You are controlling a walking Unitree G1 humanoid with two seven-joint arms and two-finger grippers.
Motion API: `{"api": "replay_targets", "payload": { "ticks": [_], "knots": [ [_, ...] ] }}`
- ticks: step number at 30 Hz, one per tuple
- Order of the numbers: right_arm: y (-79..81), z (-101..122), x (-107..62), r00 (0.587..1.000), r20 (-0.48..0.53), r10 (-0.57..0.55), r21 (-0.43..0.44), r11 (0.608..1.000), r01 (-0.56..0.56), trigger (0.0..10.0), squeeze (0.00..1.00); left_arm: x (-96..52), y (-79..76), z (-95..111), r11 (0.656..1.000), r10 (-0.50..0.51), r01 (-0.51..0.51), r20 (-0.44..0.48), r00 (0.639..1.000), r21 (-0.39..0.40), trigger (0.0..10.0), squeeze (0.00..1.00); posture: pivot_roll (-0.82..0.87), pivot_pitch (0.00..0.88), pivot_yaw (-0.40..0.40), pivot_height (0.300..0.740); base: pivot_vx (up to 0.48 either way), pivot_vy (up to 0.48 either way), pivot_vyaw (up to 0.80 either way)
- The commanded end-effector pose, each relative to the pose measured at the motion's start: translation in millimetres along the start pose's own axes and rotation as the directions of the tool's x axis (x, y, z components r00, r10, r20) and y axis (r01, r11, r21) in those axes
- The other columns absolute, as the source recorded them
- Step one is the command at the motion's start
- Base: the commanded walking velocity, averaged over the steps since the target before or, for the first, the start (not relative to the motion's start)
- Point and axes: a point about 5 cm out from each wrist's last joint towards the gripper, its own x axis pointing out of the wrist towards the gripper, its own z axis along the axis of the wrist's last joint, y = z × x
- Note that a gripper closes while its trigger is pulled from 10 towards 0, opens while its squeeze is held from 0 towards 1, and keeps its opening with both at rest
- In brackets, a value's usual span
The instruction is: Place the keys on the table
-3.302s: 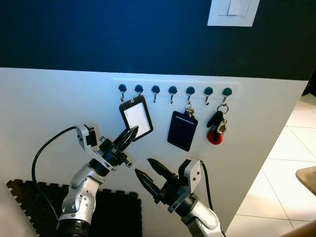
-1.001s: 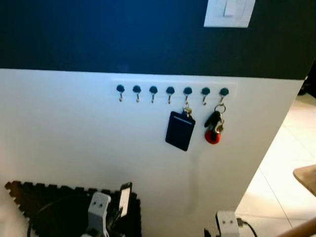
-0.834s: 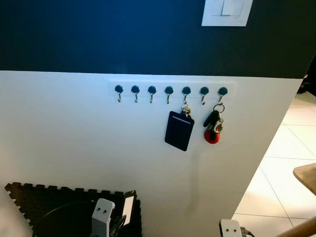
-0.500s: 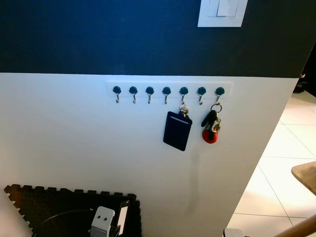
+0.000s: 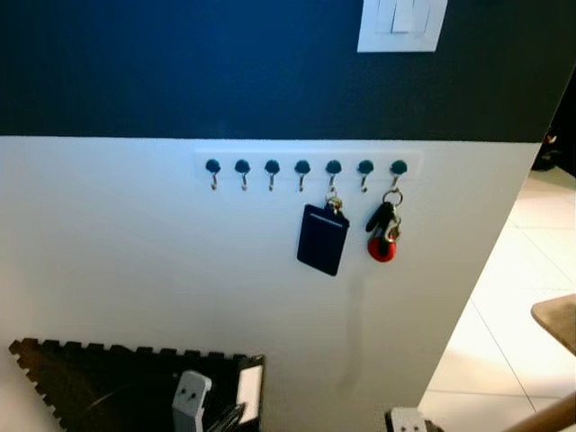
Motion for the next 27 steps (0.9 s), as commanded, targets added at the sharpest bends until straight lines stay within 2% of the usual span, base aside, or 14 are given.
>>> {"api": "replay_targets", "payload": {
  "ticks": [1,5,7,9,10,11,13,14,16,21,22,23,24,27],
  "knots": [
    [2.1,4.3,-0.3,0.997,0.039,0.065,0.065,0.996,-0.067,10.0,0.00,2.3,-6.7,0.5,0.993,-0.072,0.074,0.024,0.997,-0.089,10.0,0.00,0.00,0.033,0.026,0.740,0.000,0.000,0.00],
    [16.6,20.7,2.7,0.957,0.125,0.260,0.152,0.948,-0.278,10.0,0.00,5.7,-15.8,10.2,0.967,-0.221,0.223,0.027,0.975,-0.125,10.0,0.00,0.00,0.038,0.025,0.740,0.000,0.000,0.00],
    [23.9,27.0,2.6,0.927,0.143,0.345,0.138,0.921,-0.364,10.0,0.00,6.2,-18.3,12.5,0.954,-0.276,0.275,0.006,0.961,-0.120,10.0,0.00,0.00,0.041,0.024,0.740,0.000,0.000,0.00],
    [30.7,31.9,1.8,0.896,0.149,0.418,0.103,0.895,-0.434,10.0,0.00,7.2,-20.3,15.0,0.948,-0.310,0.309,-0.012,0.951,-0.077,10.0,0.00,0.00,0.042,0.024,0.740,0.000,0.000,0.00],
    [34.1,35.1,1.5,0.880,0.159,0.447,0.103,0.879,-0.465,10.0,0.08,8.5,-21.3,17.0,0.947,-0.319,0.318,-0.013,0.948,-0.046,10.0,0.00,0.00,0.042,0.024,0.740,0.000,0.000,0.00],
    [37.3,39.7,1.4,0.865,0.174,0.472,0.092,0.866,-0.491,10.0,0.64,10.3,-22.4,20.2,0.945,-0.327,0.327,-0.007,0.945,-0.019,10.0,0.00,0.00,0.047,0.021,0.740,0.000,0.000,0.00],
    [39.1,42.8,1.5,0.855,0.184,0.484,0.086,0.859,-0.505,10.0,0.64,11.5,-22.9,22.4,0.943,-0.332,0.332,-0.002,0.943,-0.005,10.0,0.00,0.00,0.046,0.019,0.740,0.000,0.000,0.00],
    [40.5,48.4,2.6,0.847,0.211,0.487,0.090,0.854,-0.513,10.0,1.00,12.7,-24.5,25.4,0.938,-0.346,0.346,-0.001,0.938,0.004,10.0,0.00,0.00,0.048,0.019,0.740,0.000,0.000,0.00],
    [42.1,57.5,3.7,0.834,0.249,0.492,0.104,0.843,-0.528,10.0,1.00,13.6,-28.3,29.2,0.923,-0.384,0.384,-0.017,0.923,0.006,10.0,0.00,0.00,0.050,0.021,0.740,0.000,0.000,0.00],
    [45.3,66.3,4.8,0.824,0.266,0.501,0.105,0.834,-0.541,10.0,1.00,14.8,-33.4,34.7,0.908,-0.419,0.419,-0.014,0.908,-0.004,10.0,0.00,0.00,0.055,0.022,0.740,0.000,0.000,0.00],
    [47.6,69.5,3.8,0.808,0.276,0.520,0.125,0.814,-0.567,10.0,0.36,15.5,-34.2,36.6,0.905,-0.426,0.426,-0.012,0.905,-0.002,10.0,0.00,0.00,0.055,0.022,0.740,0.000,0.000,0.00],
    [50.2,72.1,1.9,0.791,0.281,0.544,0.140,0.792,-0.595,10.0,0.00,15.8,-34.4,38.0,0.903,-0.429,0.429,-0.010,0.903,-0.001,10.0,0.00,0.00,0.056,0.021,0.740,0.000,0.000,0.00],
    [50.2,72.1,1.9,0.791,0.281,0.544,0.140,0.792,-0.595,10.0,0.00,15.8,-34.4,38.0,0.903,-0.429,0.429,-0.010,0.903,-0.001,10.0,0.00,0.00,0.056,0.021,0.740,0.000,0.000,0.00],
    [55.2,73.9,-2.4,0.758,0.271,0.593,0.149,0.752,-0.642,10.0,0.00,15.8,-34.5,39.3,0.900,-0.437,0.437,-0.007,0.900,-0.005,10.0,0.00,0.00,0.059,0.020,0.740,0.000,0.000,0.00]
  ]
}}
